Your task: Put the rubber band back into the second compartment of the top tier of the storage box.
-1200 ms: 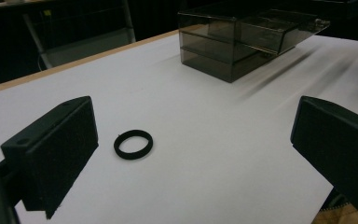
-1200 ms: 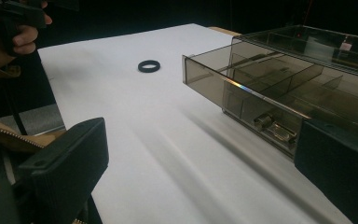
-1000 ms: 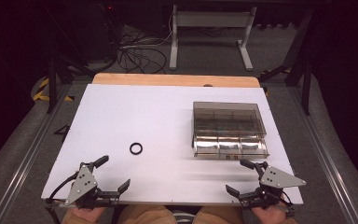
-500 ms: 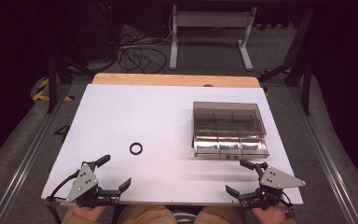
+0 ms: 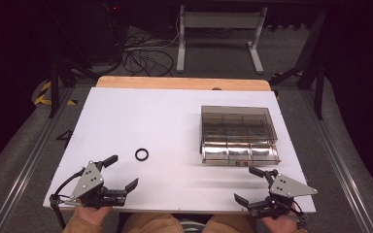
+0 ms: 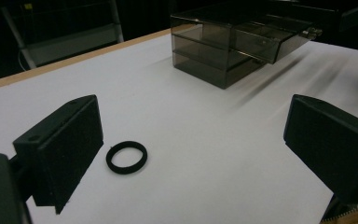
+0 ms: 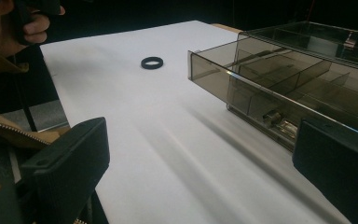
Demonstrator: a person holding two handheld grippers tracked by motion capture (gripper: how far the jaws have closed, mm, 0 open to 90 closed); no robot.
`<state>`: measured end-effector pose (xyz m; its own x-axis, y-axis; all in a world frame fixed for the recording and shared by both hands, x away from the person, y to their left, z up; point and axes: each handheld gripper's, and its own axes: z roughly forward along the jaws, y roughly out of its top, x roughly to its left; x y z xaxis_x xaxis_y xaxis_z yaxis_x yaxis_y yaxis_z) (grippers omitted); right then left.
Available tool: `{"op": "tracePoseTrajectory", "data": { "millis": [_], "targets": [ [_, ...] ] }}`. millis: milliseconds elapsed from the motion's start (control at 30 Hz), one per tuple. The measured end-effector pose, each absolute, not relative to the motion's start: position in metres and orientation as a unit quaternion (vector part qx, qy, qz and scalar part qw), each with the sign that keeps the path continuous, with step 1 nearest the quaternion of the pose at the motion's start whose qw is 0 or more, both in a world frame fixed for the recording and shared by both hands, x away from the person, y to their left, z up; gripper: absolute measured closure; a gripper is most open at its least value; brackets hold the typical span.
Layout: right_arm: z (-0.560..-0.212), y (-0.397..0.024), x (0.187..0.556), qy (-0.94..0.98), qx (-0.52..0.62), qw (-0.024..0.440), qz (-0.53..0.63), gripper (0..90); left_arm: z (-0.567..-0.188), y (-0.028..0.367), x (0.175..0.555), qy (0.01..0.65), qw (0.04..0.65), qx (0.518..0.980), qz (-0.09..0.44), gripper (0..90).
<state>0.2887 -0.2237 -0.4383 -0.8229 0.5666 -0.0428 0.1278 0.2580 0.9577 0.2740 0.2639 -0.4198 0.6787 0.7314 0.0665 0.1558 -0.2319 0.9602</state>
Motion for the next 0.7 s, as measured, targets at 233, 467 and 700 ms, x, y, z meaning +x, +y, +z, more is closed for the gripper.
{"op": "tracePoseTrajectory", "data": {
  "millis": [233,467,700],
  "targets": [
    [-0.439,-0.224,0.288,0.77,0.226,0.194,0.565,4.6,-0.414,0.26,0.285,0.3,0.539,0.742,0.262,5.4],
    [-0.44,-0.225,0.288,0.769,0.227,0.192,0.565,4.6,-0.412,0.258,0.295,0.305,0.538,0.744,0.255,5.4],
    [-0.44,-0.224,0.289,0.77,0.227,0.19,0.565,4.6,-0.409,0.256,0.305,0.309,0.535,0.746,0.25,5.4]
  ]
}}
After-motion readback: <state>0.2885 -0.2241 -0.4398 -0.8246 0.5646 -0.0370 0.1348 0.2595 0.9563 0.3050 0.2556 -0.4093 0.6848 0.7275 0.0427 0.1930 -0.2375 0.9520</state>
